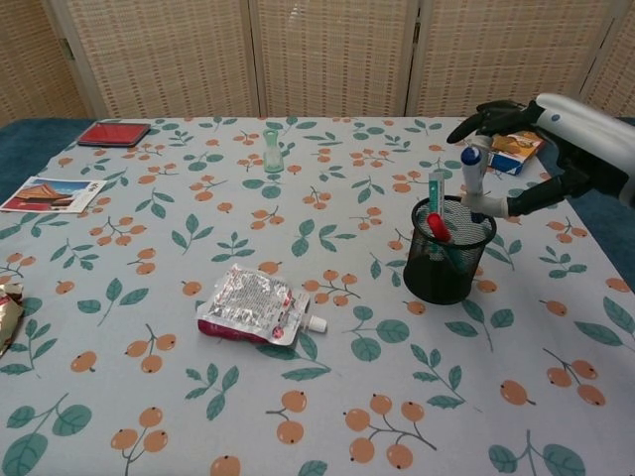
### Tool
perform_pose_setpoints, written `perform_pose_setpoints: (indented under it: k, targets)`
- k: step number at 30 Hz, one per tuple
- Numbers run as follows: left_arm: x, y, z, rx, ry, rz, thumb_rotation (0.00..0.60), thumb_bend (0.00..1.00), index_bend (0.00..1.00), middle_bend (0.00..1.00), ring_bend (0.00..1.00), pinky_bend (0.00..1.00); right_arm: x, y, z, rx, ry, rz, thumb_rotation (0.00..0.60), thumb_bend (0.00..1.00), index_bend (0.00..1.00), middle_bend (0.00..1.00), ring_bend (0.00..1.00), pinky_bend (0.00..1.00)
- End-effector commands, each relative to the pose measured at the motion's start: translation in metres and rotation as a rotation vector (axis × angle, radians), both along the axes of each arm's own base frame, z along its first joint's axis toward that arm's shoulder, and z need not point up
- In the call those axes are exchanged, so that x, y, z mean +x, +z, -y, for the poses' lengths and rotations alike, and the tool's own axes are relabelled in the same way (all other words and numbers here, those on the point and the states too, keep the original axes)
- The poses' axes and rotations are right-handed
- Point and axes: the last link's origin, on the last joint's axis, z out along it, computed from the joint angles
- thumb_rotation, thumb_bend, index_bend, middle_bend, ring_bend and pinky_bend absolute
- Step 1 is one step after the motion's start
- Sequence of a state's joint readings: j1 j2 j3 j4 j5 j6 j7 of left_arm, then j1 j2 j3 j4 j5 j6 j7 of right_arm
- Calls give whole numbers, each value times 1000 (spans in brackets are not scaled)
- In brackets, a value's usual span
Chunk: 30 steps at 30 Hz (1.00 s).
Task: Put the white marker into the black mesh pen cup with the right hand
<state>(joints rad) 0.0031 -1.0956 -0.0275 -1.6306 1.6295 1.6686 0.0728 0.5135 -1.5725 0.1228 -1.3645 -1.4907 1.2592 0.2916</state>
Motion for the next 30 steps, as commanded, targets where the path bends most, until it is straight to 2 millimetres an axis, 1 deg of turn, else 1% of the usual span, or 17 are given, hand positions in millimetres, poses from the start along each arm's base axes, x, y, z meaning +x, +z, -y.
perform_pose_setpoints:
  k: [1, 3, 4, 6, 8, 12, 14, 17, 19, 23, 25, 26, 30]
  targets:
    - [0, 0, 0, 1, 0, 0, 600, 207, 21, 98, 13, 256, -4, -7, 6, -6, -20, 28, 600, 274, 718, 220, 52, 39]
    - [0, 0, 0, 2, -1, 1, 600, 207, 24, 99, 13, 256, -8, -9, 8, 0, -30, 40, 600, 250, 665, 198, 52, 39]
    - [0, 0, 0, 2, -2, 1, 600, 207, 25, 99, 13, 256, -11, -10, 9, 2, -35, 39, 600, 235, 603, 179, 48, 38]
    - [1, 0, 0, 3, -4, 1, 600, 207, 25, 98, 13, 256, -18, -12, 12, 4, -42, 9, 600, 209, 431, 130, 20, 21]
    - [1, 0, 1, 3, -4, 0, 600, 207, 25, 98, 13, 256, -22, -13, 15, 7, -51, 9, 600, 199, 326, 104, 2, 8]
    - [1, 0, 1, 5, -6, -1, 600, 207, 26, 98, 13, 256, -26, -10, 16, 1, -58, 25, 600, 196, 221, 80, 0, 5]
    - [1, 0, 1, 5, -6, -1, 600, 207, 27, 99, 13, 256, -26, -5, 14, -12, -49, 32, 600, 195, 136, 65, 0, 4]
    - [1, 0, 0, 3, -5, -4, 600, 207, 29, 99, 13, 256, -26, 6, 12, -44, -31, 38, 600, 182, 36, 43, 0, 1]
    - [1, -1, 0, 2, -6, -4, 600, 207, 29, 99, 13, 256, -26, 15, 9, -59, -21, 35, 600, 168, 1, 25, 0, 0]
    - [1, -1, 0, 4, -10, -4, 600, 207, 29, 99, 13, 256, -26, 38, 2, -97, -5, 67, 600, 160, 0, 8, 0, 0]
    - [2, -1, 0, 5, -13, -5, 600, 207, 29, 99, 13, 256, -28, 54, -3, -116, 14, 51, 600, 159, 0, 0, 0, 0]
    - [2, -1, 1, 5, -14, -5, 600, 207, 29, 99, 13, 256, -30, 61, -6, -124, 23, 30, 600, 158, 0, 0, 0, 0]
    - [2, -2, 0, 3, -14, -9, 600, 207, 29, 99, 13, 256, -48, 95, -30, -151, 49, -183, 600, 158, 0, 0, 0, 0]
